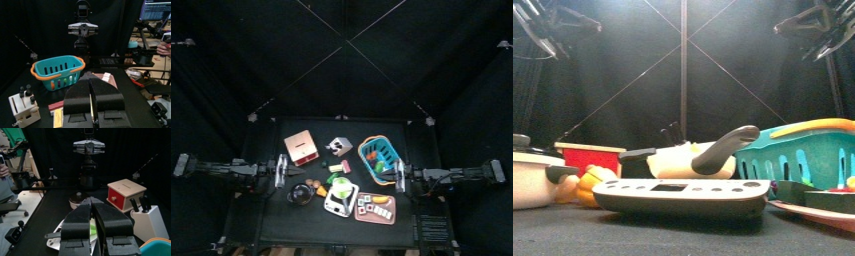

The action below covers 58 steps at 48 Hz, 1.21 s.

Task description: Grab cleaver

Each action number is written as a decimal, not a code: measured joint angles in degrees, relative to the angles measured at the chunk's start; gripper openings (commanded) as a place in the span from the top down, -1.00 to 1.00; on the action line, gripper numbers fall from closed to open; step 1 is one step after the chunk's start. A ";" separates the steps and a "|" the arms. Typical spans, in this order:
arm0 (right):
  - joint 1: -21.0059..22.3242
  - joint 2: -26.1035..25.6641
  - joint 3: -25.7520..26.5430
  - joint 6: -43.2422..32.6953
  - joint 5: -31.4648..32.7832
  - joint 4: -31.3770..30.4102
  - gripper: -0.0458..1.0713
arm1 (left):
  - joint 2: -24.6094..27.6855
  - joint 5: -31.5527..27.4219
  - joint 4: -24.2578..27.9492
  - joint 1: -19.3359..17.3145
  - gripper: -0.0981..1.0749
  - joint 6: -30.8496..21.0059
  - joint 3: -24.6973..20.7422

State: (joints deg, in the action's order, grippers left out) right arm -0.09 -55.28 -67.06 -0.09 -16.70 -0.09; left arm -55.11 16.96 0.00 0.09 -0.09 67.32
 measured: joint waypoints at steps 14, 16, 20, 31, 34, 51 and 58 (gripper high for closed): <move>0.44 3.96 -0.53 -0.18 0.00 -0.44 0.91 | 8.00 -0.26 -1.58 0.18 0.78 -0.09 -0.70; 0.53 4.66 -0.53 -0.18 0.00 -0.44 0.91 | 9.23 -0.35 -1.76 0.26 0.74 -0.09 -0.97; 0.53 5.80 -0.53 -0.18 0.00 -0.44 0.91 | 11.69 -0.35 -2.20 0.35 0.65 0.00 -1.49; 0.53 7.56 -0.53 -0.18 0.00 -0.53 0.91 | 18.46 -0.26 -3.52 1.76 0.18 -0.09 -2.46; 0.62 7.91 -0.53 -0.18 -0.09 -0.53 0.91 | 20.21 -0.26 -3.60 2.29 0.02 -0.09 -2.72; 1.23 10.46 -0.26 -0.18 -0.18 -0.62 0.91 | 30.23 0.53 -3.60 3.34 -0.59 -0.09 -4.83; 1.93 11.51 -0.18 -0.18 -0.18 -0.88 0.91 | 34.89 1.23 -3.60 3.43 -0.60 -0.09 -5.89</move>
State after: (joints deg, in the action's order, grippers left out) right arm 1.85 -43.77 -67.24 -0.26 -16.88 -0.97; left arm -20.21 18.19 -3.60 3.52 -0.18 61.44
